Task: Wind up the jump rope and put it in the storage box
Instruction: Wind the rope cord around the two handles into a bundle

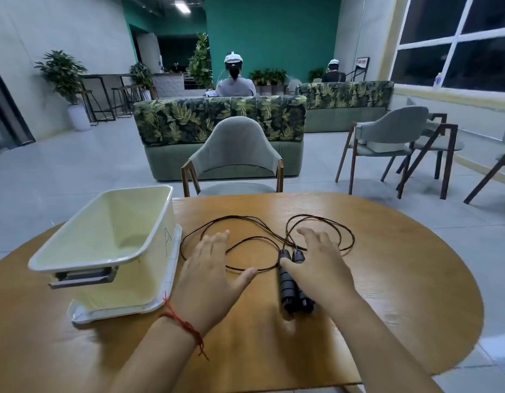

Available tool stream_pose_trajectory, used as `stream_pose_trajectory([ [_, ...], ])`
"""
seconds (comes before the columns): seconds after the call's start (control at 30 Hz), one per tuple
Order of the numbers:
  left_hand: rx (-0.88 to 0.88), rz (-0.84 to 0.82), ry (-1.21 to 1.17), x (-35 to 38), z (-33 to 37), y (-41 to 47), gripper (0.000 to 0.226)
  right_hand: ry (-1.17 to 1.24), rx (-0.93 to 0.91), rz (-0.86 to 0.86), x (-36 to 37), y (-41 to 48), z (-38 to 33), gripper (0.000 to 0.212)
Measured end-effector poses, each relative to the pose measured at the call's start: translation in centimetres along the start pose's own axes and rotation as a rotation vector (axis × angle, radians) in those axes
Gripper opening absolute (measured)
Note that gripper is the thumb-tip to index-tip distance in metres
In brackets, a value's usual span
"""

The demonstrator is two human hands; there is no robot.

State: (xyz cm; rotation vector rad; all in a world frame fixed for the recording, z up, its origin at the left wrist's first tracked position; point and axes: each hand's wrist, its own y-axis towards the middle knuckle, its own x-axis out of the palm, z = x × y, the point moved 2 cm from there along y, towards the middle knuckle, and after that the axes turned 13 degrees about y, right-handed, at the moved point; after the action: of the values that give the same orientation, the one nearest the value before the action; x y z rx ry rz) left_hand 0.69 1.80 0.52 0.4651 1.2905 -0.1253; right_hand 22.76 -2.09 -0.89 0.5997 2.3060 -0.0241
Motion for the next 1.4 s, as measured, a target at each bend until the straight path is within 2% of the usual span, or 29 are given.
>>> stream_pose_trajectory([
  [0.13, 0.023, -0.006, -0.088, 2.9, -0.6, 1.8, 0.075, -0.187, 0.167, -0.026, 2.4, 2.2, 1.7, 0.086],
  [0.27, 0.007, -0.028, -0.144, 5.3, -1.2, 1.9, 0.057, -0.26, 0.199, -0.116, 4.2, 2.7, 2.1, 0.095],
  [0.47, -0.024, -0.044, -0.184, 6.9, -1.0, 1.5, 0.029, -0.218, 0.228, -0.174, 4.4, 3.7, 2.1, 0.079],
  [0.6, -0.048, -0.116, -0.322, 6.7, 0.2, 1.6, 0.01, -0.068, 0.174, -0.143, 4.7, 3.7, 1.9, 0.075],
  [0.7, -0.091, -0.248, -0.586, 6.6, 0.7, 1.5, 0.018, 0.192, 0.088, -0.105, 4.9, 3.7, 1.6, 0.065],
  [0.83, -0.217, -0.578, -1.121, 7.3, 1.6, 1.9, 0.052, 0.692, 0.066, -0.083, 5.5, 3.0, 0.6, 0.047],
  [0.87, -0.238, -0.607, -1.236, 8.1, 1.7, 2.0, 0.058, 0.751, 0.047, -0.093, 5.6, 2.7, 0.1, 0.045],
  [0.93, -0.247, -0.544, -1.504, 9.1, 1.7, 2.5, 0.068, 0.786, -0.011, -0.117, 5.8, 2.0, -0.8, 0.046],
  [1.0, -0.302, -0.618, -1.744, 7.8, 2.2, 2.3, 0.071, 0.797, -0.054, -0.129, 6.3, 1.3, -1.7, 0.055],
  [1.03, -0.317, -0.631, -1.751, 7.1, 2.1, 2.2, 0.07, 0.777, -0.078, -0.131, 6.5, 1.0, -2.0, 0.063],
  [1.1, -0.295, -0.549, -1.587, 5.9, 1.5, 2.2, 0.06, 0.726, -0.13, -0.142, 6.7, 0.5, -2.7, 0.078],
  [1.17, -0.319, -0.503, -1.495, 6.1, 1.4, 1.9, 0.059, 0.715, -0.152, -0.155, 6.7, 0.2, -3.2, 0.085],
  [1.27, -0.262, -0.529, -1.434, 6.0, 1.2, 1.3, 0.101, 0.684, -0.167, -0.197, 6.8, 0.2, -2.8, 0.089],
  [1.3, -0.271, -0.524, -1.411, 5.7, 0.7, 1.1, 0.105, 0.7, -0.157, -0.216, 6.9, 0.4, -2.6, 0.086],
  [1.33, -0.29, -0.536, -1.377, 5.6, 0.4, 1.5, 0.096, 0.757, -0.139, -0.22, 6.8, 0.5, -2.3, 0.08],
  [1.4, -0.283, -0.584, -1.33, 5.5, -0.4, 1.6, 0.062, 0.849, -0.125, -0.131, 6.3, 0.8, -2.1, 0.069],
])
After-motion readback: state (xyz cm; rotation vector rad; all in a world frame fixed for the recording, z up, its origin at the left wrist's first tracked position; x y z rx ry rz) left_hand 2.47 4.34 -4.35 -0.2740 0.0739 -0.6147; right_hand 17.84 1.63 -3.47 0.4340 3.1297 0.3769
